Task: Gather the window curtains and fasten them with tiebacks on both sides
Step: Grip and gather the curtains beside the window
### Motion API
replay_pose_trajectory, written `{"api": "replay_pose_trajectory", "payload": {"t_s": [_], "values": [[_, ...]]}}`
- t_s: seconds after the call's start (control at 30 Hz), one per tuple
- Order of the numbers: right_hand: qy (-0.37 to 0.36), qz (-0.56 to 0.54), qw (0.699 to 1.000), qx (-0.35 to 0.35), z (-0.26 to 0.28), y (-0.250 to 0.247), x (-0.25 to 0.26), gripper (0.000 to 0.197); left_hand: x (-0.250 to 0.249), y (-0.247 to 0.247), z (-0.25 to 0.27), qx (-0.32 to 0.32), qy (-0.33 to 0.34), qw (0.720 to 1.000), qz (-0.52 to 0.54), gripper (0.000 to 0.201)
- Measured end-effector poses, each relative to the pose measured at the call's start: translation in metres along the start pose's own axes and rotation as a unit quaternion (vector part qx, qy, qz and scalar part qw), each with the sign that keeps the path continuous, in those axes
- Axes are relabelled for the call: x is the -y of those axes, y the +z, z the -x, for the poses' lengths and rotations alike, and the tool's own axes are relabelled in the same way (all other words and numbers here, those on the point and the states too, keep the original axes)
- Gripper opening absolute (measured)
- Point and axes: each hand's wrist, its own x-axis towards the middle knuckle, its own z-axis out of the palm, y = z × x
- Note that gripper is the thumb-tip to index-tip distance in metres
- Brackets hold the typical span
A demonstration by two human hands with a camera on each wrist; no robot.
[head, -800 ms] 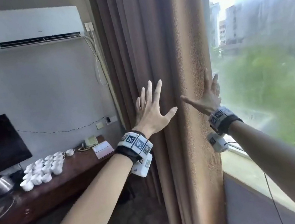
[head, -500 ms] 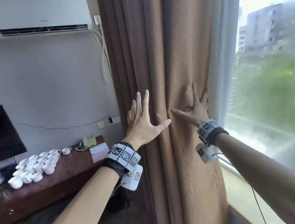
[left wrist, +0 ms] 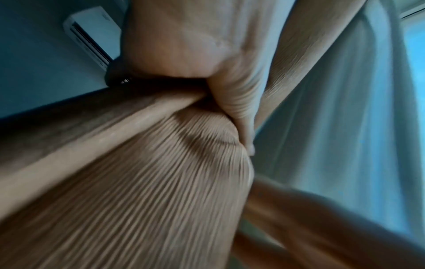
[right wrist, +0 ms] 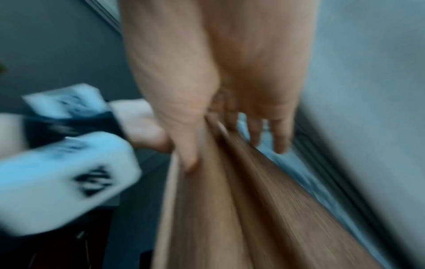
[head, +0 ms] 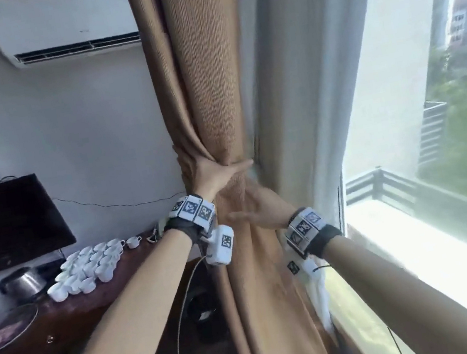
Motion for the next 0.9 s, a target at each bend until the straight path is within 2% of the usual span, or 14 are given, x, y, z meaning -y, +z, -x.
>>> {"api": "replay_pose_trajectory", "payload": {"t_s": [0.03, 0.07, 0.1, 0.13, 0.2, 0.3, 0.37, 0.47, 0.53, 0.63, 0.7, 0.8, 0.83, 0.9], "values": [[-0.011, 0.019, 1.0, -0.021, 0.012, -0.003, -0.002, 0.059, -0.001, 0.004, -0.013, -0.033, 0.005, 0.999, 0.015, 0.17], [-0.025, 0.031, 0.995, -0.086, 0.024, -0.005, -0.009, 0.047, -0.001, 0.008, -0.026, -0.058, 0.013, 0.998, 0.031, 0.161], [-0.029, 0.045, 0.981, -0.184, 0.04, -0.009, -0.013, 0.039, -0.003, 0.012, -0.037, -0.072, 0.024, 0.996, 0.047, 0.154], [-0.038, 0.055, 0.954, -0.291, 0.054, -0.014, -0.013, 0.043, -0.004, 0.016, -0.049, -0.075, 0.038, 0.994, 0.063, 0.151], [-0.01, 0.043, 0.901, -0.432, 0.07, -0.026, -0.013, 0.073, -0.005, 0.029, -0.076, -0.066, 0.059, 0.993, 0.084, 0.148], [0.09, 0.038, 0.872, -0.48, 0.053, -0.043, -0.022, 0.121, 0.0, 0.052, -0.111, -0.038, 0.08, 0.991, 0.105, 0.14], [0.097, 0.031, 0.861, -0.498, 0.024, -0.049, -0.046, 0.143, -0.001, 0.062, -0.124, -0.014, 0.093, 0.987, 0.133, 0.13], [0.069, -0.132, 0.893, -0.425, -0.036, -0.04, -0.079, 0.15, -0.001, 0.07, -0.144, 0.015, 0.1, 0.986, 0.13, 0.111], [0.095, -0.124, 0.923, -0.352, -0.083, -0.028, -0.088, 0.152, -0.002, 0.068, -0.158, 0.07, 0.12, 0.983, 0.124, 0.101], [0.106, -0.061, 0.946, -0.301, -0.158, 0.0, -0.101, 0.161, 0.002, 0.055, -0.176, 0.192, 0.161, 0.959, 0.129, 0.063], [0.063, -0.091, 0.962, -0.251, -0.204, 0.012, -0.107, 0.136, 0.007, 0.048, -0.192, 0.227, 0.18, 0.95, 0.114, 0.066], [-0.005, -0.127, 0.98, -0.151, -0.262, 0.031, -0.102, 0.051, 0.014, 0.038, -0.223, 0.192, 0.156, 0.966, 0.074, 0.094], [-0.024, -0.134, 0.982, -0.133, -0.279, 0.038, -0.097, 0.041, 0.018, 0.035, -0.236, 0.181, 0.153, 0.969, 0.072, 0.102], [-0.039, -0.159, 0.981, -0.106, -0.306, 0.052, -0.089, 0.042, 0.025, 0.028, -0.258, 0.16, 0.143, 0.974, 0.066, 0.106]]}}
